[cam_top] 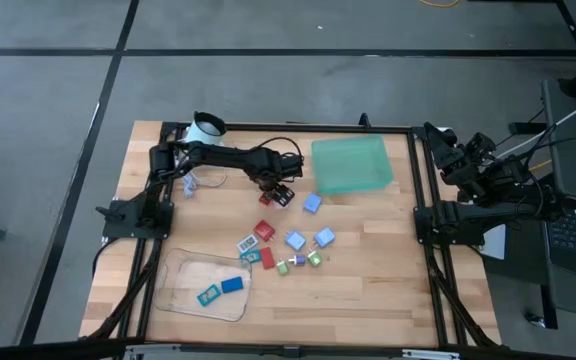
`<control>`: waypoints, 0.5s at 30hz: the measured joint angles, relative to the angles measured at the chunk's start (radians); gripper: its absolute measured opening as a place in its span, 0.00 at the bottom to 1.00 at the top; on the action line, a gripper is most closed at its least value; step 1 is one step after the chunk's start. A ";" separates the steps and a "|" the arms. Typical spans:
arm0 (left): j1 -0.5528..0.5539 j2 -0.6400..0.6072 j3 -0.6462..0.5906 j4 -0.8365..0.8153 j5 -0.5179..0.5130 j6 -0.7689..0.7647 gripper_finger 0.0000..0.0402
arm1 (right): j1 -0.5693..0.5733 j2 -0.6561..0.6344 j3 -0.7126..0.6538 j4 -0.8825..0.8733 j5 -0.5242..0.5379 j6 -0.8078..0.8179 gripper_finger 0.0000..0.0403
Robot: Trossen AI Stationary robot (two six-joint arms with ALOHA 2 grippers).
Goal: Pick & Place Office items
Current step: Put the red digital clock into the transparent bin
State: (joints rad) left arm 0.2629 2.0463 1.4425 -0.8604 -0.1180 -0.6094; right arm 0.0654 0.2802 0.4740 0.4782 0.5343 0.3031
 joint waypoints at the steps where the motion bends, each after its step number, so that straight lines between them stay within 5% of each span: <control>1: -0.002 0.013 0.001 0.007 0.020 0.000 0.68 | 0.000 0.000 0.000 0.000 0.000 0.000 0.65; 10: -0.013 0.056 0.005 -0.003 0.031 0.009 0.67 | 0.000 0.000 0.000 -0.014 -0.001 0.001 0.65; 15: -0.014 0.057 -0.004 -0.012 0.037 -0.003 0.58 | 0.000 0.000 0.000 -0.021 0.000 0.002 0.65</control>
State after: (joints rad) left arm 0.2489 2.1033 1.4384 -0.8719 -0.0815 -0.6125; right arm 0.0654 0.2798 0.4740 0.4576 0.5338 0.3046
